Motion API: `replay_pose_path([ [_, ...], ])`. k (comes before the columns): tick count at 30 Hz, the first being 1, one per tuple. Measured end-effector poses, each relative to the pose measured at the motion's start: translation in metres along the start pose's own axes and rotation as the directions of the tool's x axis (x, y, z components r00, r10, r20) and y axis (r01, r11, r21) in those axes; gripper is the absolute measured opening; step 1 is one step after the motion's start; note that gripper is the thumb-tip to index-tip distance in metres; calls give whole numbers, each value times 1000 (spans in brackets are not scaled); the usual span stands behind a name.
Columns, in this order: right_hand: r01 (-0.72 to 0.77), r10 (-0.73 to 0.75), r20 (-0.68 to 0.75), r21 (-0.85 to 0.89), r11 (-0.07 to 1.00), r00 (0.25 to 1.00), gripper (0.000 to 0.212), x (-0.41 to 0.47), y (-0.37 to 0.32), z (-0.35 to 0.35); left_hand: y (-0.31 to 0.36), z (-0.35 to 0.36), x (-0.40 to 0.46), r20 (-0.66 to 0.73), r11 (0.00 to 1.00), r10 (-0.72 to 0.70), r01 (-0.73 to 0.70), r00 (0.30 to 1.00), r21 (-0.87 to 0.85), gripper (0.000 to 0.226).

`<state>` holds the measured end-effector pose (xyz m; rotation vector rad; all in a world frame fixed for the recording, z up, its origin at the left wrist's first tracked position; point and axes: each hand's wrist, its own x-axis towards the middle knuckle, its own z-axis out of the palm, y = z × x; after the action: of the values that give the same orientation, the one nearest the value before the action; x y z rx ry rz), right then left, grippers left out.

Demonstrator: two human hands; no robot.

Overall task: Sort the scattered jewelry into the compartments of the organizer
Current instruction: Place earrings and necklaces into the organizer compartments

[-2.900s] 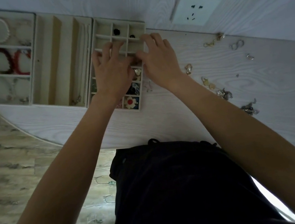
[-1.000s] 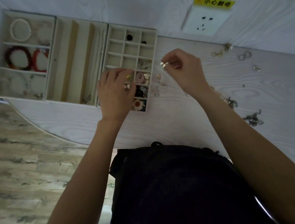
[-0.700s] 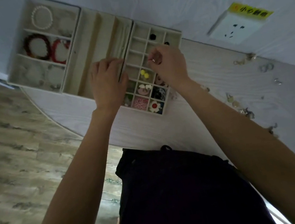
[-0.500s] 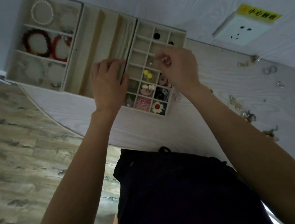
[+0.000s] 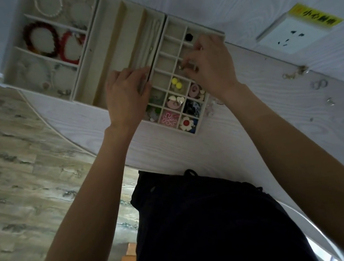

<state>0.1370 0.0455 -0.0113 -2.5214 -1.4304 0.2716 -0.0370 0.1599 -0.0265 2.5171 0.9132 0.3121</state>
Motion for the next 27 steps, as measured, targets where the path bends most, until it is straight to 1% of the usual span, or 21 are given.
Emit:
replay_pose_path([
  [3,12,-12,6,-70,997,1000,17,2,-5,3,0,2,-1,-9,1000,-5,5,1000,-1,30],
  [6,34,-35,-5,-112,993,999,15,5,-13,5,-1,2,-1,-11,1000,0,0,1000,-1,31],
  [9,59,-60,-12,-61,996,998,11,2,-15,3,-3,3,-1,-3,1000,3,-3,1000,1,33],
  [14,-1,4,-54,47,999,999,14,-7,-13,-3,-5,5,-1,-5,1000,2,-2,1000,-8,32],
  [18,3,5,-86,100,995,996,11,-7,-15,-2,-5,5,0,-3,1000,9,-9,1000,-8,31],
  [20,15,-8,-64,105,994,998,10,-6,-15,-2,-6,5,0,2,1000,8,-8,1000,-18,32],
  [22,21,-20,-12,110,994,1000,12,-5,-13,-2,-6,5,0,-1,1000,8,-8,1000,-27,32],
  [27,12,-21,108,87,996,994,26,-1,-8,-4,-5,4,-1,-9,999,-2,2,1000,-45,31],
])
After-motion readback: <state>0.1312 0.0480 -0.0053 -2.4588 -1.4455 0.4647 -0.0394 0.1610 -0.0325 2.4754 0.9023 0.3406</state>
